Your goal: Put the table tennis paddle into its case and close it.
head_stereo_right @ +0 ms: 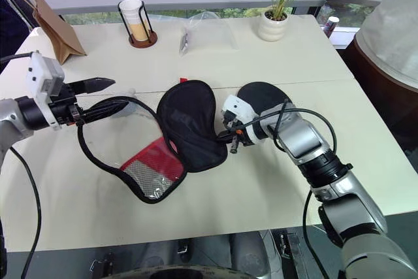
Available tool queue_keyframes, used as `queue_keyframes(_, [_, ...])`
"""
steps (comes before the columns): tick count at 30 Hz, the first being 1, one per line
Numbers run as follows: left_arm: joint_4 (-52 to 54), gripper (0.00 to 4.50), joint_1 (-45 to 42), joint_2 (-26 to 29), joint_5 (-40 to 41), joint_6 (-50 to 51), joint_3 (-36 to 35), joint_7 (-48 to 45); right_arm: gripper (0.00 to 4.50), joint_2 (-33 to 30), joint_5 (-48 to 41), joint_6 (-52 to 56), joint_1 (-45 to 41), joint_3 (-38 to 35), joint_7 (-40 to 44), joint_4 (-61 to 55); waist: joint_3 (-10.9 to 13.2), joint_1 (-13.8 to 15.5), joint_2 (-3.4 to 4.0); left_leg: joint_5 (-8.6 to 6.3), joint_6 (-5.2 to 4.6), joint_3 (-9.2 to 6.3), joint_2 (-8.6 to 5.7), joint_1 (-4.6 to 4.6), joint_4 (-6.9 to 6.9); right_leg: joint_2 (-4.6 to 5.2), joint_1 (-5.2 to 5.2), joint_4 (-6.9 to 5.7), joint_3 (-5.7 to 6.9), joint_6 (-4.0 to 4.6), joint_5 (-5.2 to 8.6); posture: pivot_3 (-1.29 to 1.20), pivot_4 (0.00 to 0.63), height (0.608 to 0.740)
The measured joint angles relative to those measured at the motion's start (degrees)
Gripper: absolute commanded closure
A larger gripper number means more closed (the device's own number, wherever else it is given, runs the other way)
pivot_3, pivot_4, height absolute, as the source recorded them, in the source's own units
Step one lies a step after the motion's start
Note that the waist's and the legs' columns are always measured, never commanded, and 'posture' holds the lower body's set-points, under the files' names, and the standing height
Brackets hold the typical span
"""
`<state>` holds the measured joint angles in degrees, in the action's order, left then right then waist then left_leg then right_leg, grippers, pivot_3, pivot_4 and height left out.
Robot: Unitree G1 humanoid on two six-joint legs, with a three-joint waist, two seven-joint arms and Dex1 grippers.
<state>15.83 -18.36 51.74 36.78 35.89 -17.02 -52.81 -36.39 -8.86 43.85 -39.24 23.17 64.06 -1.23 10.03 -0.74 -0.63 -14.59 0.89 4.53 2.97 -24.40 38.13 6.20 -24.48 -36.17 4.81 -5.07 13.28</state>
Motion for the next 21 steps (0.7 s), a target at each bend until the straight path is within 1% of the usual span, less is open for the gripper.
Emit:
queue_keyframes(10, [0.18, 1.04, 0.14, -0.05, 0.03, 0.0, 0.04, -0.03, 4.48, -5.33, -1.3, -0.88, 2.78, -2.61, 1.13, -1.48, 0.0, 0.14, 0.0, 0.0, 0.0, 0.0, 0.0, 0.0, 0.01, 0.0, 0.01, 0.02, 0.0, 0.0, 0.0, 0.0, 0.15, 0.74])
queue_keyframes(18, [0.2, 1.04, 0.17, -0.33, 0.02, 0.0, 0.72, -0.11, 4.48, -5.59, -1.64, 0.12, 4.3, -4.77, -0.98, -1.48, 0.0, 0.1, 0.0, 0.0, 0.0, 0.0, 0.0, 0.0, 0.01, 0.0, 0.01, 0.02, 0.0, 0.0, 0.0, 0.0, 0.15, 0.74])
queue_keyframes(19, [0.2, 1.04, 0.17, -0.36, 0.02, 0.0, 0.85, -0.1, 3.95, -5.43, -1.62, 0.21, 4.55, -4.85, -1.43, -1.48, 0.0, 0.1, 0.0, 0.0, 0.0, 0.01, 0.0, 0.0, 0.01, 0.0, 0.01, 0.02, 0.0, 0.0, 0.0, 0.0, 0.15, 0.74])
queue_keyframes(20, [0.2, 1.04, 0.16, -0.45, 0.01, 0.0, 1.01, -0.1, 3.64, -5.11, -1.62, 0.38, 4.59, -5.08, -2.01, -1.48, 0.0, 0.1, 0.0, 0.0, 0.0, 0.01, 0.0, 0.0, 0.01, 0.0, 0.01, 0.02, 0.0, 0.0, 0.0, 0.0, 0.15, 0.74])
queue_keyframes(21, [0.2, 1.04, 0.08, -0.6, 0.02, 0.0, 1.28, -0.1, 3.18, -4.94, -1.64, 0.65, 4.59, -5.56, -2.65, -1.48, 0.0, 0.11, 0.0, 0.0, 0.0, 0.01, 0.0, 0.0, 0.01, 0.0, 0.01, 0.02, 0.0, 0.0, 0.0, 0.0, 0.15, 0.74])
